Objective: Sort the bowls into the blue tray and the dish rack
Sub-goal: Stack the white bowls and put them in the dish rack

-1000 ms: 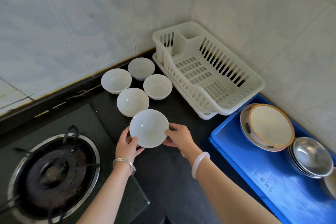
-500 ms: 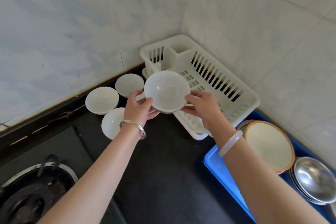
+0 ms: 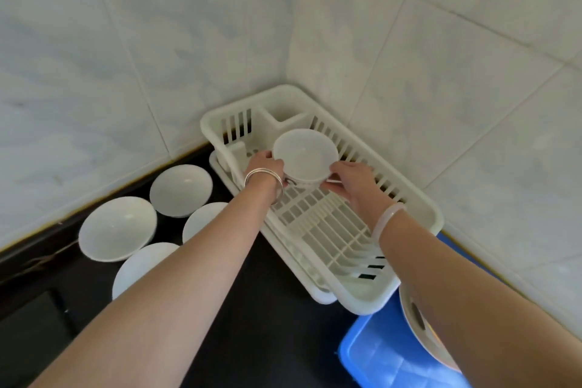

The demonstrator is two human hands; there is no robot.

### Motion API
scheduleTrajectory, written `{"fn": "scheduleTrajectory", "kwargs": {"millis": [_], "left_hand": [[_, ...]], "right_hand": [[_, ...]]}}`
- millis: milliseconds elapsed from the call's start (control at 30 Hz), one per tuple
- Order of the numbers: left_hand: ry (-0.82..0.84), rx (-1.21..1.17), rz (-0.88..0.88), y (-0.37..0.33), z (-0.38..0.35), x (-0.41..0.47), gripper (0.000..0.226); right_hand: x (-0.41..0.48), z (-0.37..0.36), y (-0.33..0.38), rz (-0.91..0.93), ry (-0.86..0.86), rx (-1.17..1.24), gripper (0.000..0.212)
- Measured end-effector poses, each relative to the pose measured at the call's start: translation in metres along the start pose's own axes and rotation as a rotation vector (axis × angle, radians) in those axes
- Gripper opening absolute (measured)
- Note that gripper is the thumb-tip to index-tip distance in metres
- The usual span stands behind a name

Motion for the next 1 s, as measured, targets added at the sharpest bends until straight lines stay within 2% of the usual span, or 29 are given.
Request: {"fn": "scheduleTrajectory", "kwargs": {"millis": [233,300,567,733,867,1000], "left_hand": [[-0.021,0.153,-0.002,0.008,-0.007,0.038,0.034],[-0.018,0.147,-0.015,0.008,-0.009,0.038,0.035],[0.013,0.085,-0.013,0.011,-0.014,0.038,0.037],[0.065,0.089,0.026,0.012,-0.016,0.036,0.035],[0.097,0.230,-0.002,0.007,-0.015,0.028,0.041],[0.132,0.407,-0.129,-0.004,-0.004,0.011,0.032]], "right_hand": [[0.033,-0.012,-0.008,-0.037,-0.009,-0.040,0.023],[0.039,-0.014,-0.011,-0.027,-0.021,-0.072,0.020],[0.047,-0.015,-0.016,-0.012,-0.048,-0.065,0.033],[0.039,-0.018,-0.013,-0.048,0.009,-0.042,0.034],[0.026,-0.015,-0.009,-0.063,0.023,-0.124,0.037],[0.005,-0.008,-0.003,0.043,-0.048,-0.287,0.043]]}}
Point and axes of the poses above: each hand's wrist, its own x-axis towards the middle knuckle, its own z-axis out of the back of the hand, y = z × x, the point moved 2 cm from there along x, towards the middle knuckle, and after that the axes turned 13 degrees about -x, right-handed, at the moved point
